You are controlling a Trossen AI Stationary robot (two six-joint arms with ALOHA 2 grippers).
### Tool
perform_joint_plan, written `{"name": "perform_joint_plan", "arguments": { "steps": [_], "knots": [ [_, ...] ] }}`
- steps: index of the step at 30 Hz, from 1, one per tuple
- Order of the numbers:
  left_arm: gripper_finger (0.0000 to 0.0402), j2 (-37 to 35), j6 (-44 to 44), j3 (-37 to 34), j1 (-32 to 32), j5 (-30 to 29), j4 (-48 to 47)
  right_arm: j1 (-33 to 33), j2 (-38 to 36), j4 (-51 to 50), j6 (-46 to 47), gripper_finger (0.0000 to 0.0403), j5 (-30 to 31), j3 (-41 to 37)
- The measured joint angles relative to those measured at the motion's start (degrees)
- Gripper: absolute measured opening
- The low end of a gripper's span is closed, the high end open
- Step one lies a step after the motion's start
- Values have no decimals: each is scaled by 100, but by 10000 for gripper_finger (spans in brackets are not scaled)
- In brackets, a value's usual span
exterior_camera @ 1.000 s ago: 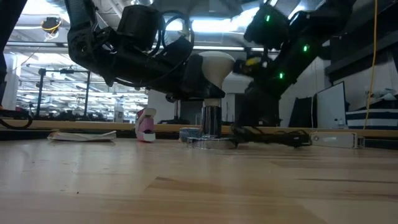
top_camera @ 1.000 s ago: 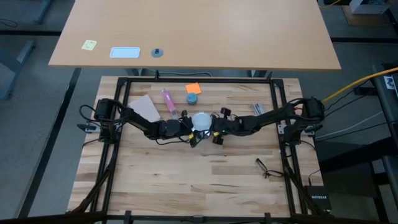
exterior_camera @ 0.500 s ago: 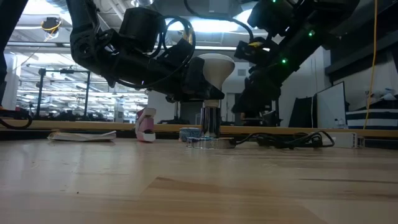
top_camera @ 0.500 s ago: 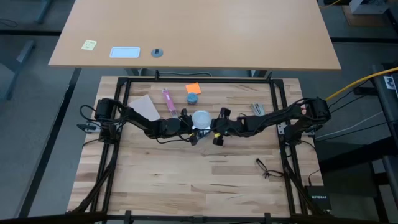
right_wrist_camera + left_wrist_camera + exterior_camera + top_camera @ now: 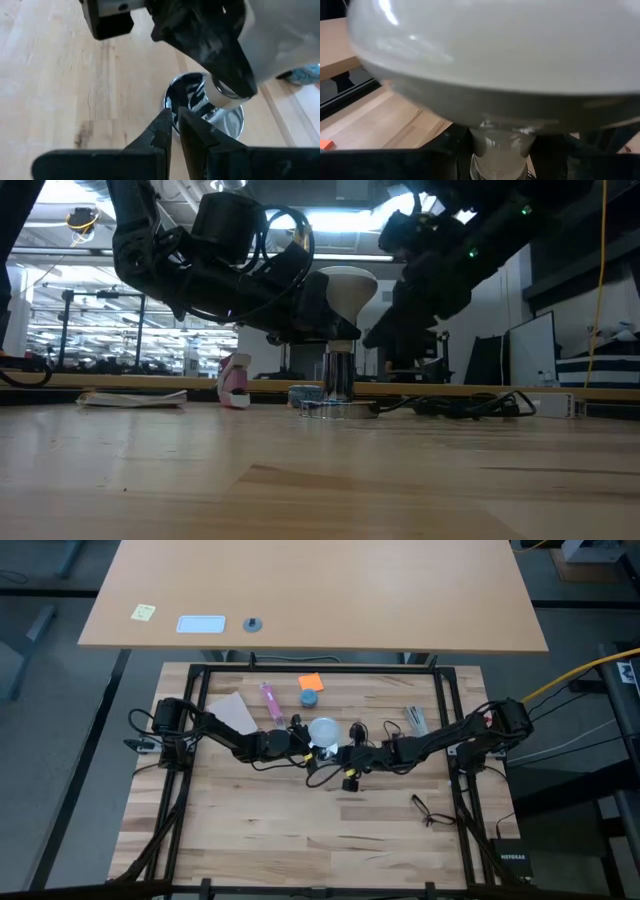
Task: Screw lightbulb
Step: Insert the lightbulb into the lamp
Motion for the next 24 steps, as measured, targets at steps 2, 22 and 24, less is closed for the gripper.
{"name": "perform_joint_plan", "arguments": {
  "steps": [2,22,24],
  "knots": [
    [141,0,-2,0,-1,2,4,39,129,170,2,37,53,-1],
    [141,2,-4,-2,-3,-1,13,85,725,924,20,102,-171,-4],
    [141,2,-4,-2,-3,-1,15,84,725,928,24,122,-143,-4]
  ]
}}
